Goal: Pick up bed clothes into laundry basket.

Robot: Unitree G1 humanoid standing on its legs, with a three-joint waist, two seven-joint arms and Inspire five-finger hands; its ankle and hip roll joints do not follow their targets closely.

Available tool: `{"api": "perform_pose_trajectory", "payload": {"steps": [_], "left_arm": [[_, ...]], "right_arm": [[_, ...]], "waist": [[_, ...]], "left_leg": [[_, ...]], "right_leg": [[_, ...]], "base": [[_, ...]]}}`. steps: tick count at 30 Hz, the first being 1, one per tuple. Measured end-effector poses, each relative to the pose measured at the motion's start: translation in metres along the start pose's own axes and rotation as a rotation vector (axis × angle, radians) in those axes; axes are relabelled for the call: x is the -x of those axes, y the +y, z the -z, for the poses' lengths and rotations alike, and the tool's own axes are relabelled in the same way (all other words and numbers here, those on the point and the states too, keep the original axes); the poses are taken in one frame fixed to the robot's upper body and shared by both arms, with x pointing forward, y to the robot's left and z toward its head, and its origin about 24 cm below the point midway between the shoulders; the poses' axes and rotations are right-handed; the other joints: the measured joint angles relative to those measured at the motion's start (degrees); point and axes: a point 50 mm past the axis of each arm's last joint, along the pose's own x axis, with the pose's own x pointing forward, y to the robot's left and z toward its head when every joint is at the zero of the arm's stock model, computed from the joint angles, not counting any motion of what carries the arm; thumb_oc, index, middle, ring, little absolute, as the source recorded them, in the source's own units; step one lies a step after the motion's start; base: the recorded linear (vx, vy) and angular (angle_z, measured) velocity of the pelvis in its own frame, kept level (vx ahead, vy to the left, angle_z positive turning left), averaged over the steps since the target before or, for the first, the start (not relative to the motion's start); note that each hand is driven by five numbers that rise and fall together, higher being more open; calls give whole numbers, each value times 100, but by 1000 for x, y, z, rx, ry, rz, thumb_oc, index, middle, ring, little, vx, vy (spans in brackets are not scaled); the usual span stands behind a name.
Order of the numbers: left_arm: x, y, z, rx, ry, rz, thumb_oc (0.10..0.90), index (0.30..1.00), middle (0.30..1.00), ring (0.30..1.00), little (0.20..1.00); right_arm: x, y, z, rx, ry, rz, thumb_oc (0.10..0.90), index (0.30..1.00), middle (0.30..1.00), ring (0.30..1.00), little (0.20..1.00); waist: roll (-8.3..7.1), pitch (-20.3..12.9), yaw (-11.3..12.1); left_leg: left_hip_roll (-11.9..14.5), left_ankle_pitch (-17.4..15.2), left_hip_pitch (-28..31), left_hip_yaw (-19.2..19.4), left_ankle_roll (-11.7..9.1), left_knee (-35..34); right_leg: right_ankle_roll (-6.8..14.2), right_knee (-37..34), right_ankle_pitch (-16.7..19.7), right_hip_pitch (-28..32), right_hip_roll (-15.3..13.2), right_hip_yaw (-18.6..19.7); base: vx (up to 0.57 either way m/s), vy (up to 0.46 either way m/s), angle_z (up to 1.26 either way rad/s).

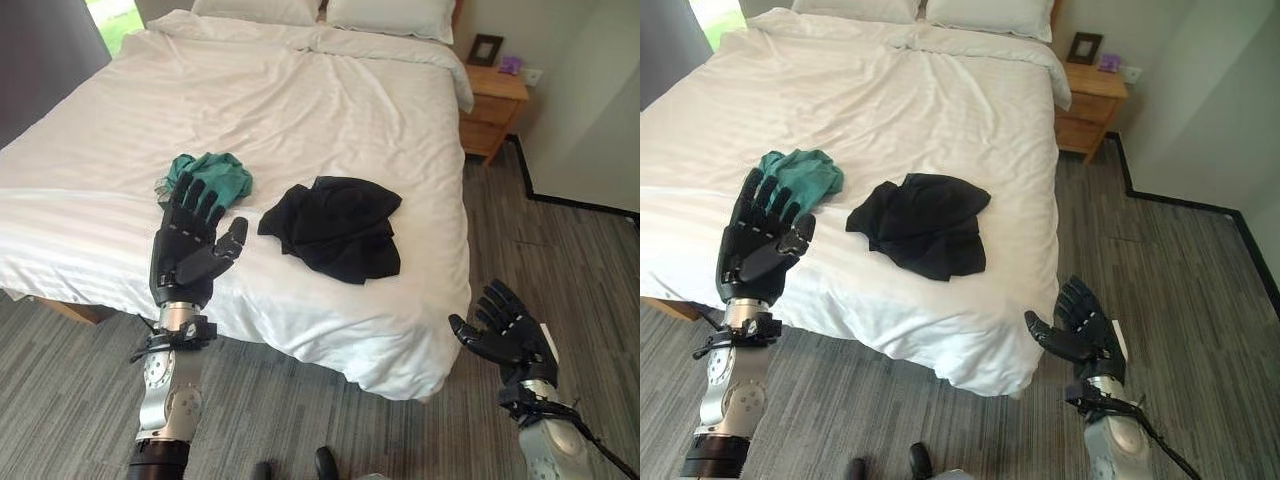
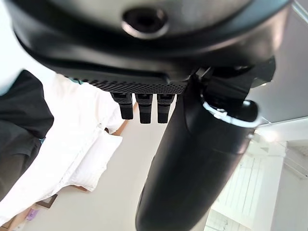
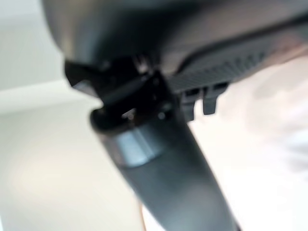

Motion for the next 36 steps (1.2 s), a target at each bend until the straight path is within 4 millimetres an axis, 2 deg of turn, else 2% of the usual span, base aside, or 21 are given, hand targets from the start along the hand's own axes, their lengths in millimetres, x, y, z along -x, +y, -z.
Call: {"api": "perform_pose_trajectory", "payload": {"steps": [3,7,9,10,12,14,15,16,17,18,19,20,22,24,25,27,28,29,31,34,36], "left_arm": [[-6,-1,1,0,-4,-13,800,900,900,900,900],[-6,3,-3,-11,-30,-51,800,900,900,900,900],[-5,11,-2,-39,-28,-88,800,900,900,900,900],[-6,13,-6,-67,-33,-93,800,900,900,900,900],[-10,27,-26,-241,-47,-90,800,900,900,900,900],[-45,29,-109,-649,-224,6,800,900,900,900,900],[-57,26,-129,-787,-257,22,800,900,900,900,900],[-70,27,-145,-979,-201,57,800,900,900,900,900],[-90,29,-178,-1186,-159,48,800,900,900,900,900],[-93,25,-194,-1249,-177,51,800,900,900,900,900],[-115,11,-183,-1309,-135,87,800,900,900,900,900],[-130,-1,-179,-1446,-73,138,800,900,900,900,900],[-121,-8,-180,-1679,-39,246,800,900,900,900,900],[-131,-17,-166,-1746,15,330,800,900,900,900,900],[-141,-29,-159,-1749,3,368,800,900,900,900,900],[-145,-36,-143,-1693,1,400,800,900,900,900,900],[-140,-57,-117,-1638,-18,537,800,900,900,900,900],[-136,-65,-112,-1622,-35,593,800,900,900,900,900],[-129,-61,-98,-1590,-2,622,800,900,900,900,900],[-126,-47,-79,-1565,99,622,800,900,900,900,900],[-123,-43,-70,-1550,135,618,800,900,900,900,900]], "right_arm": [[1,-9,5,3,21,47,800,900,900,900,900],[1,-12,5,16,27,66,800,900,900,900,900],[-4,-12,3,13,15,87,800,900,900,900,900],[-2,-13,4,16,20,90,800,900,900,900,900],[-4,-7,-2,7,-6,72,800,900,900,900,900],[-20,11,-49,31,-191,-15,800,900,900,900,900],[-37,20,-72,128,-223,-104,800,900,900,900,900],[-47,24,-101,280,-264,-205,800,900,900,900,900],[-63,14,-151,432,-375,-203,800,900,900,900,900],[-67,13,-157,422,-396,-186,800,900,900,900,900],[-73,-17,-191,609,-372,-115,800,900,900,900,900],[-73,-32,-220,814,-305,-102,800,900,900,900,900],[-68,-44,-264,865,-403,7,800,900,900,900,900],[-89,-44,-274,945,-339,37,800,900,900,900,900],[-96,-37,-280,954,-346,34,800,900,900,900,900],[-105,-13,-272,973,-370,-44,800,900,900,900,900],[-116,8,-244,1002,-316,-154,800,900,900,900,900],[-116,14,-241,997,-324,-176,800,900,900,900,900],[-117,23,-218,968,-297,-233,800,900,900,900,900],[-118,-3,-173,936,-117,-208,800,900,900,900,900],[-118,-12,-164,930,-67,-187,800,900,900,900,900]], "waist": [[-2,49,16],[305,169,57],[381,181,95],[331,212,34],[334,222,200],[348,219,215],[339,220,225],[376,254,380],[-24,419,390],[-534,389,331],[-448,262,460],[-347,297,516],[-240,321,578],[-130,240,503],[-5,128,499],[-15,104,415],[-154,131,499],[171,148,552],[156,147,482],[159,152,367],[151,165,367]], "left_leg": [[-76,296,-290,27,-34,-278],[-66,549,-470,20,77,-608],[-273,868,-399,355,310,-556],[-569,1146,-294,564,626,-577],[-843,932,-52,1038,1078,-483],[-1198,652,114,1414,1441,-397],[-1312,516,154,1497,1593,-376],[-1321,546,319,1665,1619,-577],[-1371,472,8,1504,473,204],[-1437,27,-292,1542,1302,787],[-1017,251,-96,1486,1204,154],[-1068,418,-59,1264,1105,-9],[-1133,461,307,1132,1099,-265],[-1038,483,647,914,1063,-339],[-922,484,667,799,1062,-486],[-1005,445,613,799,1000,-339],[-974,384,173,769,941,-649],[-561,1007,156,734,845,-885],[-688,1067,212,807,835,-881],[-743,1067,285,802,835,-881],[-743,1067,292,812,835,-881]], "right_leg": [[63,-98,-33,13,-249,38],[387,-211,-267,287,-331,313],[671,-233,-488,414,-656,511],[861,-100,-535,412,-1003,531],[1191,30,-310,407,-1315,886],[1527,1090,-394,-69,-1522,957],[1791,2278,-402,-770,-1396,1024],[1820,2581,-499,-1093,-1274,783],[1055,1192,-49,-994,-932,444],[917,837,276,-1018,-1250,598],[1497,657,134,-918,-1198,266],[1517,357,75,-737,-1152,171],[1176,-313,318,-130,-1103,20],[1186,-221,331,210,-1014,16],[1402,-335,167,-13,-908,27],[1246,-283,523,-32,-1002,21],[1129,-277,612,-85,-1157,105],[1377,-277,411,-38,-931,41],[1447,-282,344,-4,-1045,10],[1484,-284,317,69,-1110,10],[1535,-284,279,63,-1111,12]], "base": [[123,111,0],[203,239,-31],[227,348,-61],[389,627,-57],[361,659,-100],[320,565,-93],[328,498,-72],[246,333,-55],[123,137,-17],[114,90,43],[146,53,63],[117,22,86],[107,11,40],[28,-7,27],[8,3,31],[4,15,18],[12,16,-13],[19,10,-33],[9,-1,-20],[-12,-9,0],[-2,-7,-5]]}}
